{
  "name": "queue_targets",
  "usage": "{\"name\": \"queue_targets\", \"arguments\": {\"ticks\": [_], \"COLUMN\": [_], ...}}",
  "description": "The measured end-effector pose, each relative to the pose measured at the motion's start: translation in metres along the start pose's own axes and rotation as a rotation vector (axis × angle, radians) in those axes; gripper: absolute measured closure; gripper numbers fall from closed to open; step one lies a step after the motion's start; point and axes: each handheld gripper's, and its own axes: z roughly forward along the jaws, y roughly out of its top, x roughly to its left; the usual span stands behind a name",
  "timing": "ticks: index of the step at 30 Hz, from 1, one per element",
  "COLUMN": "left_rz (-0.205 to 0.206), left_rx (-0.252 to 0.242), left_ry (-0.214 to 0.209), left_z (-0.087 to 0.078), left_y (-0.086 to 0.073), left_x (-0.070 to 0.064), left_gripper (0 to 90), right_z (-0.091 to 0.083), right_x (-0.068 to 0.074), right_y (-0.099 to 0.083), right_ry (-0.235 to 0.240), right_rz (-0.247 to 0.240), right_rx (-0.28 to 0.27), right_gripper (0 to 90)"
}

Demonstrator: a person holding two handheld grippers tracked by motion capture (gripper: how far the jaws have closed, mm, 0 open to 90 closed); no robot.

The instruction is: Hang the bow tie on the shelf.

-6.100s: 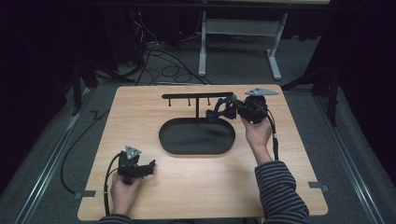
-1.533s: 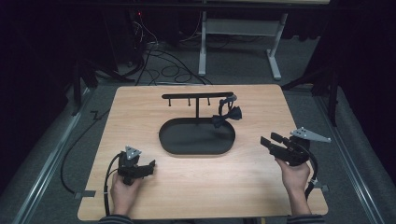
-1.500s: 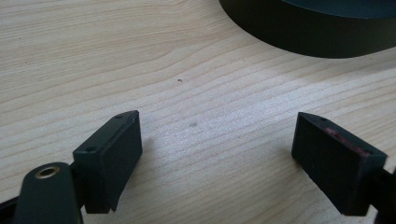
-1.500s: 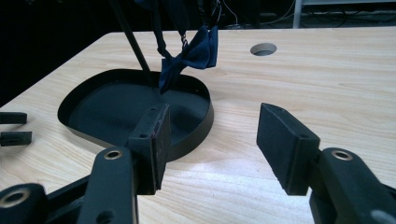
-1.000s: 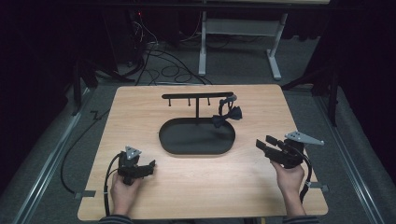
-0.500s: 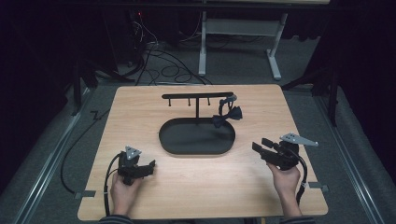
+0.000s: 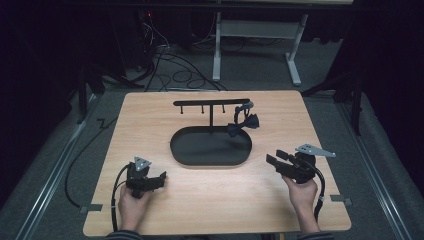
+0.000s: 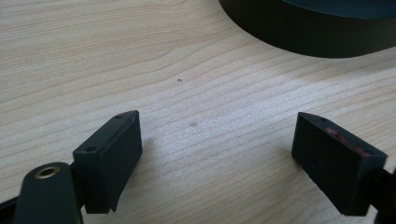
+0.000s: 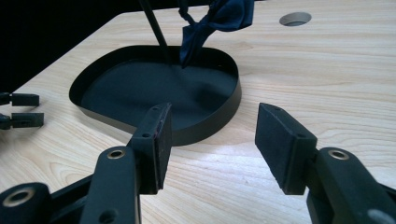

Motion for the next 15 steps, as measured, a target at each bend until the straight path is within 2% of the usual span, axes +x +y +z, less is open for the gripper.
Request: {"name": "queue_targets", "arguments": {"ticks": [15], "left_rz": [0.000], "left_rx": [0.000], "left_ry": [0.000], "left_z": [0.000], "left_y": [0.000], "left_x": [0.000], "left_gripper": [16.6], "right_z": [0.011], "right_x": [0.003], "right_y": [-0.006], "right_ry": [0.021], "right_rz": [0.011], "right_rx": [0.023], "right_gripper": [47.6]}}
